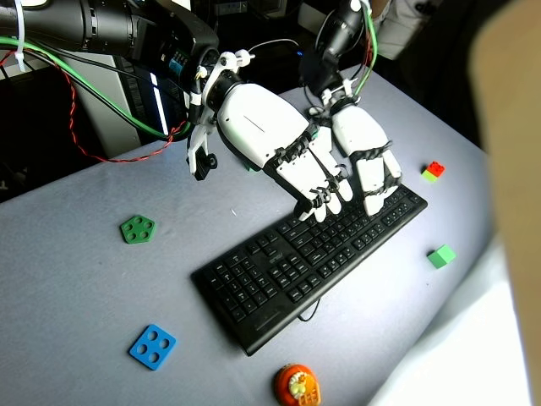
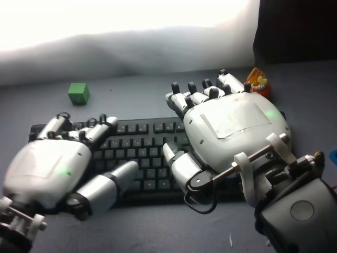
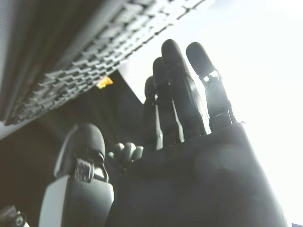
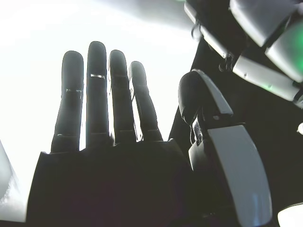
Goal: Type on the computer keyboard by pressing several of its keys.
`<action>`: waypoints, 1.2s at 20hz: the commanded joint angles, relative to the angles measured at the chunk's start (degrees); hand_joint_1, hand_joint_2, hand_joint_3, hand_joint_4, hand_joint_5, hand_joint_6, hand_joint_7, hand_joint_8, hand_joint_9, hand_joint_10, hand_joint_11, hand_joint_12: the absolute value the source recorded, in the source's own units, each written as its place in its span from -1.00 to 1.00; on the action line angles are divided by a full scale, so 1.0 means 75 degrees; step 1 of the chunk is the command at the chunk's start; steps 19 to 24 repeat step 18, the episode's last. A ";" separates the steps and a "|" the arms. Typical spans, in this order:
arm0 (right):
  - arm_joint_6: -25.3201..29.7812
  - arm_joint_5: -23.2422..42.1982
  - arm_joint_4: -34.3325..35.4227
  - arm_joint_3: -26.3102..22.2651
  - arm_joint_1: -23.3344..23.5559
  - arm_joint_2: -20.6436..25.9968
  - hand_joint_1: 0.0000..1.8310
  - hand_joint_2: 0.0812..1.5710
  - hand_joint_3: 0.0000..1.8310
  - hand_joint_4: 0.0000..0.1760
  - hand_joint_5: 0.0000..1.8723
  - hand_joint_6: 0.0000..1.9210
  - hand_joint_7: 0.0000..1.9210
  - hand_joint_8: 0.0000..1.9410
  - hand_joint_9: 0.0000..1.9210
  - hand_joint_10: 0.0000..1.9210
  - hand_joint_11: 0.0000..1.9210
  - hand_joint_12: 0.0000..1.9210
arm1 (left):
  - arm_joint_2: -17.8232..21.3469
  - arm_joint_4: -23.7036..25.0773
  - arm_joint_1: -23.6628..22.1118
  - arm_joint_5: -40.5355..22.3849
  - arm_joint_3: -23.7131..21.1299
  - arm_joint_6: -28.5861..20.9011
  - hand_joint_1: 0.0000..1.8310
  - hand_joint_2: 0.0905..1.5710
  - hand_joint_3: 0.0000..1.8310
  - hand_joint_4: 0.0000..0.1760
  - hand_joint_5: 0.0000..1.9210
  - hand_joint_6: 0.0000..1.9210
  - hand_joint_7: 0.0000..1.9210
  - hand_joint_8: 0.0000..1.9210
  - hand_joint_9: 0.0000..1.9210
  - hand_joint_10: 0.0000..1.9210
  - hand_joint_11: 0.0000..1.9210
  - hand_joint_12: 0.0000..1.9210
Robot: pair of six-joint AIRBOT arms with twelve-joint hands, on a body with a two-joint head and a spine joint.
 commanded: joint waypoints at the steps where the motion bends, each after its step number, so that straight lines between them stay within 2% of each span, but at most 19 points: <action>1: -0.0009 0.0319 -0.0792 -0.0043 0.0039 0.0023 -0.99 0.87 -1.00 -1.00 -0.59 -0.68 -0.48 -0.96 -0.62 -0.42 -1.00 0.62 | 0.0125 0.0407 -0.0054 -0.0642 -0.0033 -0.0018 -1.00 0.67 -1.00 -1.00 -0.59 -0.96 -0.44 -0.96 -0.38 -0.95 -0.97 0.36; 2: -0.0009 0.0304 -0.0792 -0.0046 0.0039 0.0021 -1.00 0.81 -1.00 -1.00 -0.49 -0.53 -0.29 -0.88 -0.55 -0.27 -1.00 0.67 | 0.0251 0.0405 -0.0083 -0.0588 -0.0095 -0.0018 -1.00 0.68 -1.00 -1.00 -0.45 -0.93 -0.27 -0.94 -0.28 -0.90 -0.90 0.38; 3: -0.0009 0.0296 -0.0793 -0.0055 0.0040 0.0019 -1.00 0.78 -1.00 -1.00 -0.39 -0.31 -0.14 -0.73 -0.48 0.03 -0.91 0.78 | 0.0394 0.0405 -0.0154 -0.0442 -0.0170 -0.0018 -0.99 0.72 -1.00 -1.00 -0.28 -0.78 -0.13 -0.77 -0.29 -0.49 -0.85 0.54; 4: -0.0009 0.0296 -0.0796 -0.0069 0.0042 0.0018 -1.00 0.77 -1.00 -1.00 -0.42 -0.01 -0.18 -0.37 -0.47 0.28 -0.82 0.87 | 0.0502 0.0405 -0.0222 -0.0377 -0.0235 -0.0018 -0.95 0.74 -1.00 -1.00 -0.24 -0.55 -0.16 -0.33 -0.36 0.01 -0.77 0.70; 5: -0.0023 0.0296 -0.0804 -0.0088 0.0043 0.0020 -0.94 0.76 -1.00 -1.00 -0.39 0.24 -0.21 0.08 -0.40 0.53 -0.67 0.97 | 0.0639 0.0405 -0.0324 -0.0238 -0.0306 -0.0016 -0.93 0.81 -0.99 -1.00 -0.34 -0.10 -0.28 0.25 -0.39 0.49 -0.66 0.90; 6: -0.0032 0.0296 -0.0807 -0.0098 0.0041 0.0023 -0.94 0.76 -1.00 -1.00 -0.26 0.34 -0.12 0.29 -0.29 0.67 -0.54 0.99 | 0.0706 0.0405 -0.0394 -0.0171 -0.0344 -0.0016 -0.89 0.85 -0.99 -1.00 -0.39 0.31 -0.28 0.59 -0.36 0.77 -0.48 0.98; 7: -0.0044 0.0296 -0.0809 -0.0110 0.0034 0.0026 -0.95 0.77 -1.00 -1.00 -0.17 0.36 -0.04 0.40 -0.21 0.78 -0.45 1.00 | 0.0829 0.0406 -0.0514 -0.0080 -0.0421 -0.0010 -0.82 0.85 -1.00 -1.00 -0.39 0.53 -0.26 0.79 -0.31 0.95 -0.36 1.00; 8: -0.0048 0.0296 -0.0811 -0.0120 0.0031 0.0029 -0.99 0.79 -0.99 -1.00 -0.06 0.46 0.08 0.45 -0.05 0.85 -0.29 1.00 | 0.0928 0.0406 -0.0597 0.0018 -0.0491 0.0008 -0.83 0.88 -0.99 -1.00 -0.32 0.80 -0.16 0.96 -0.16 0.99 -0.21 1.00; 9: -0.0049 0.0296 -0.0814 -0.0133 0.0029 0.0030 -1.00 0.83 -0.99 -1.00 0.05 0.57 0.22 0.55 0.15 0.89 -0.08 1.00 | 0.0996 0.0405 -0.0645 0.0066 -0.0544 0.0014 -0.79 0.89 -0.99 -1.00 -0.12 0.91 0.02 0.97 0.04 1.00 -0.06 1.00; 10: -0.0051 0.0297 -0.0830 -0.0159 0.0024 0.0037 -1.00 0.89 -0.98 -1.00 0.09 0.66 0.28 0.62 0.23 0.91 0.05 1.00 | 0.1086 0.0401 -0.0692 0.0121 -0.0621 0.0012 -0.77 0.91 -0.99 -1.00 -0.02 0.96 0.10 0.97 0.13 1.00 0.01 1.00; 12: -0.0051 0.0296 -0.0928 -0.0202 -0.0012 0.0064 -0.46 0.90 -0.98 -1.00 0.13 0.93 0.28 0.91 0.33 1.00 0.32 1.00 | 0.1235 0.0376 -0.0733 0.0242 -0.0729 0.0012 -0.61 0.93 -0.99 -1.00 0.08 0.96 0.22 0.89 0.20 1.00 0.15 1.00; 16: -0.0190 0.0134 -0.0943 -0.0258 -0.0021 0.0181 -0.52 0.94 -0.98 -1.00 0.12 0.96 0.32 0.94 0.36 1.00 0.34 1.00 | 0.1547 0.0204 -0.0717 0.0308 -0.0868 0.0008 -0.53 0.94 -1.00 -1.00 0.06 0.99 0.20 0.95 0.21 1.00 0.21 1.00; 18: -0.0226 0.0115 -0.0943 -0.0289 -0.0036 0.0264 -0.53 0.94 -0.99 -1.00 0.13 1.00 0.31 0.98 0.36 1.00 0.35 1.00 | 0.1682 0.0201 -0.0707 0.0362 -0.0877 -0.0047 -0.51 0.93 -1.00 -1.00 0.03 0.99 0.17 0.96 0.19 1.00 0.17 1.00; 24: -0.0226 0.0115 -0.0943 -0.0289 -0.0036 0.0264 -0.53 0.94 -0.99 -1.00 0.13 1.00 0.31 0.98 0.36 1.00 0.35 1.00 | 0.1682 0.0201 -0.0707 0.0362 -0.0877 -0.0047 -0.51 0.93 -1.00 -1.00 0.03 0.99 0.17 0.96 0.19 1.00 0.17 1.00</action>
